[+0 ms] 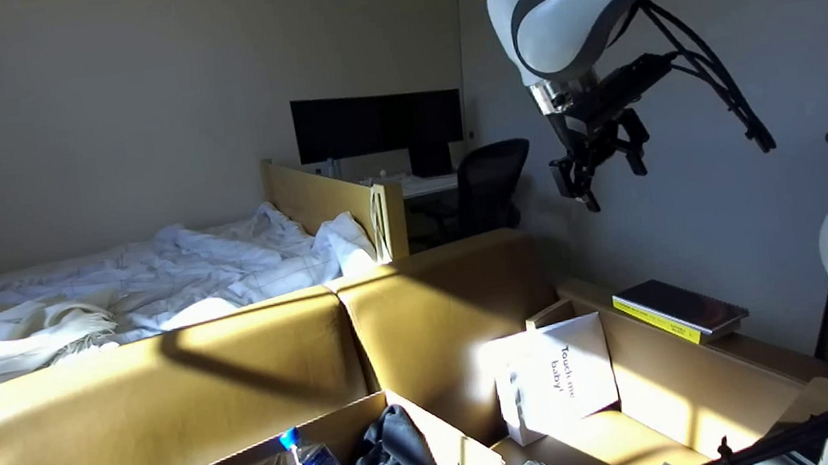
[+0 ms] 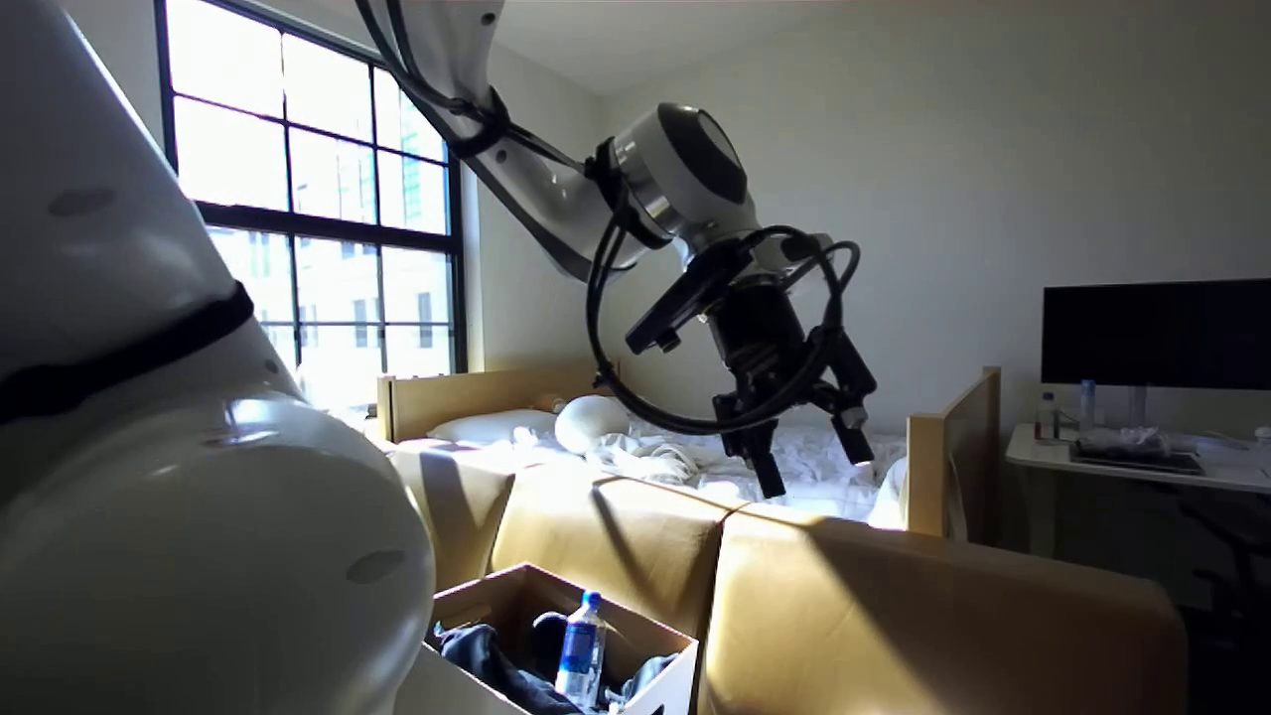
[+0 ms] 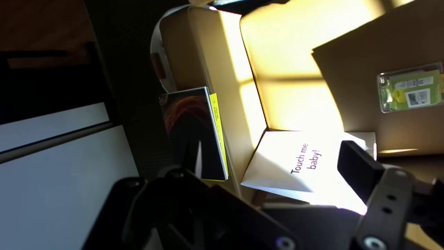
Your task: Pick up the white book from the sofa and put it in the box
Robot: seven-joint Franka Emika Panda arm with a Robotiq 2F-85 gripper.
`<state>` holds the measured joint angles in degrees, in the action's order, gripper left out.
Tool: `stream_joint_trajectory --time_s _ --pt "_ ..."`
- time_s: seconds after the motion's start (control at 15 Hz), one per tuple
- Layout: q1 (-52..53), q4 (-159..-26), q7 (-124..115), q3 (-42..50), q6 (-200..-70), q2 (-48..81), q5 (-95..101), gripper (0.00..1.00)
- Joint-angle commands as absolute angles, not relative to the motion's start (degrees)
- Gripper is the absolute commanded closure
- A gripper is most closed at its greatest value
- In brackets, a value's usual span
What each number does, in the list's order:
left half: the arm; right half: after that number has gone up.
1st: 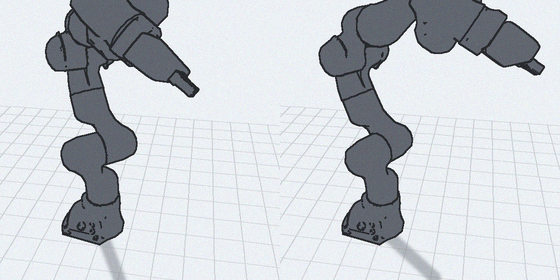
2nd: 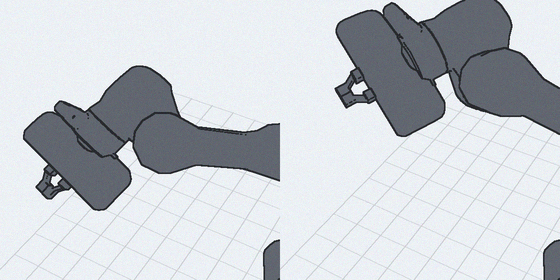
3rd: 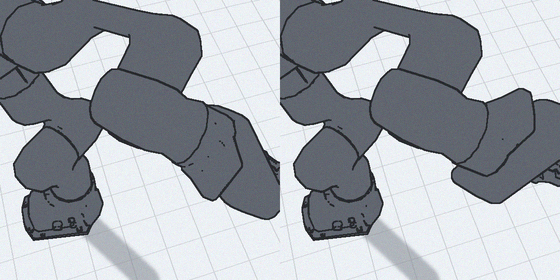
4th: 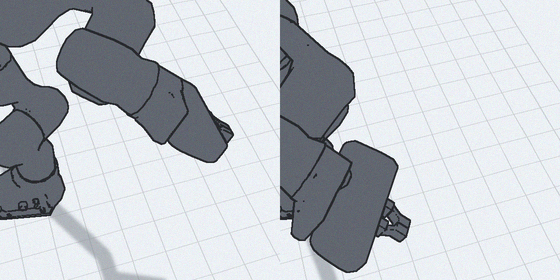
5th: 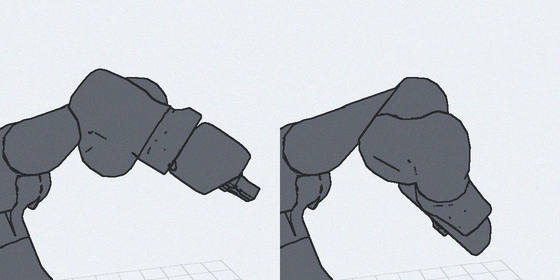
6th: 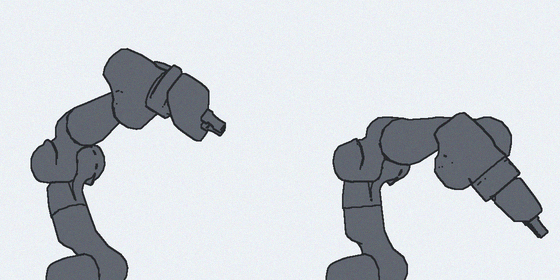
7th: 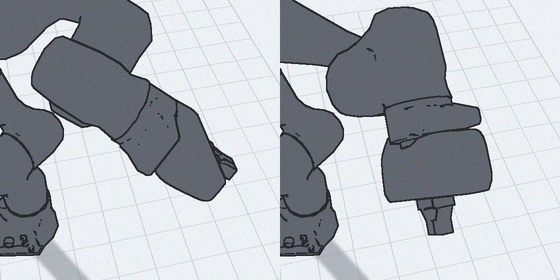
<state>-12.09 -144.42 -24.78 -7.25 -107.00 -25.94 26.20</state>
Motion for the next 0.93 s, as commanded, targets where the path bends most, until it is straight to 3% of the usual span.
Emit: stream_joint_trajectory --time_s 0.0,0.6,0.87 --pt "-13.85 -138.66 -25.84 -3.2 -107.17 -15.03 33.06 0.0" --pt "-11.23 -136.69 -22.44 0.57 -105.83 -12.93 29.1 0.0" --pt "-12.89 -133.53 -10.45 8.31 -106.18 -13.35 20.41 0.0"
